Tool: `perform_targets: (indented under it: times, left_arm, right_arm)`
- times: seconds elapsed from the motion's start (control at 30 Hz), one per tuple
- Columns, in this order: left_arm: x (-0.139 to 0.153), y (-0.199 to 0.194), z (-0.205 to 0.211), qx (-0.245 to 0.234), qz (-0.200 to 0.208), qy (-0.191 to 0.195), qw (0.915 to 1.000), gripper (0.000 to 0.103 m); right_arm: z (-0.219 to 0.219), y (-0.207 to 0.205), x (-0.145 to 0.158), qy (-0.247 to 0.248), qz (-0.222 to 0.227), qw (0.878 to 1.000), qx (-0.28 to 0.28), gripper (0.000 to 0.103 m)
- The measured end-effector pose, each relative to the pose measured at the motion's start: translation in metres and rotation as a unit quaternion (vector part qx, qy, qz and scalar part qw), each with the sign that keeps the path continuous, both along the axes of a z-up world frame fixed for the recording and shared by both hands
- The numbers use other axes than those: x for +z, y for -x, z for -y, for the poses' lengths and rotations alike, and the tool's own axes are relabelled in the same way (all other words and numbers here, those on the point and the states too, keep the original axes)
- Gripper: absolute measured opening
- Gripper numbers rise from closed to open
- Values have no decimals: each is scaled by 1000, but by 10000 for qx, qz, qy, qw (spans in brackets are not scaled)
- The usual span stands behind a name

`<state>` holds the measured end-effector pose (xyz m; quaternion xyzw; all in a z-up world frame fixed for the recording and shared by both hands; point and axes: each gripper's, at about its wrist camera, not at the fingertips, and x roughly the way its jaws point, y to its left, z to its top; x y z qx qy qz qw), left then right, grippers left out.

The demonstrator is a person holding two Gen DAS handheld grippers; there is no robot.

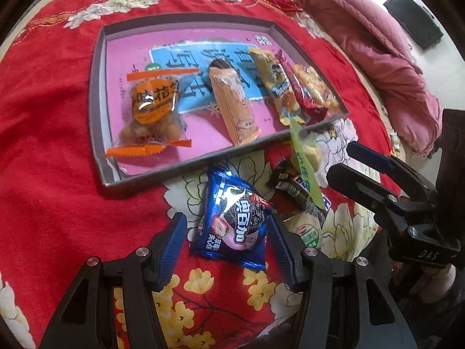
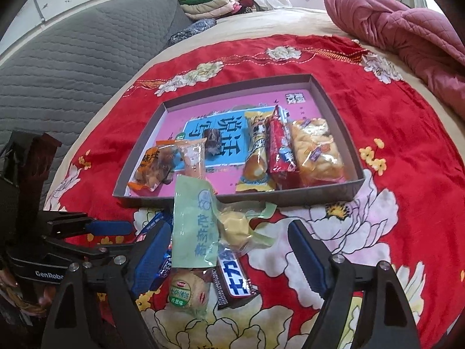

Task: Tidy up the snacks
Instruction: 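Move left tool over blue Oreo packet while right tool reaches light green bag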

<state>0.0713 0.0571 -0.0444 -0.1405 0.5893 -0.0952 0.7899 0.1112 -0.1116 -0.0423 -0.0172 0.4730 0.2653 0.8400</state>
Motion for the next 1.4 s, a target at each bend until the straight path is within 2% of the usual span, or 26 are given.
perform_targets:
  times: [0.43, 0.57, 1.13, 1.27, 1.33, 1.4]
  left_arm:
    - [-15, -5, 12, -225, -162, -124, 9995, 60]
    - [-18, -6, 13, -255, -178, -131, 9994, 66]
    - [-23, -7, 13, -265, -205, -143, 9993, 67]
    - [-24, -7, 10, -202, -219, -81, 9995, 67]
    - [-24, -8, 8, -172, -221, -60, 9996, 67]
    - [-25, -8, 8, -152, -243, -42, 9996, 67]
  right_arm:
    - [-5, -6, -16, -47, -290, 9996, -26, 84]
    - [-9, -11, -22, -31, -301, 9995, -49, 89]
    - [-27, -25, -39, -82, -479, 9988, -60, 89]
    - [-27, -24, -39, -126, -421, 9990, 9, 80]
    - [-24, -24, -39, -136, -422, 9990, -2, 65]
    - [-20, -24, -38, -183, -442, 9989, -3, 58]
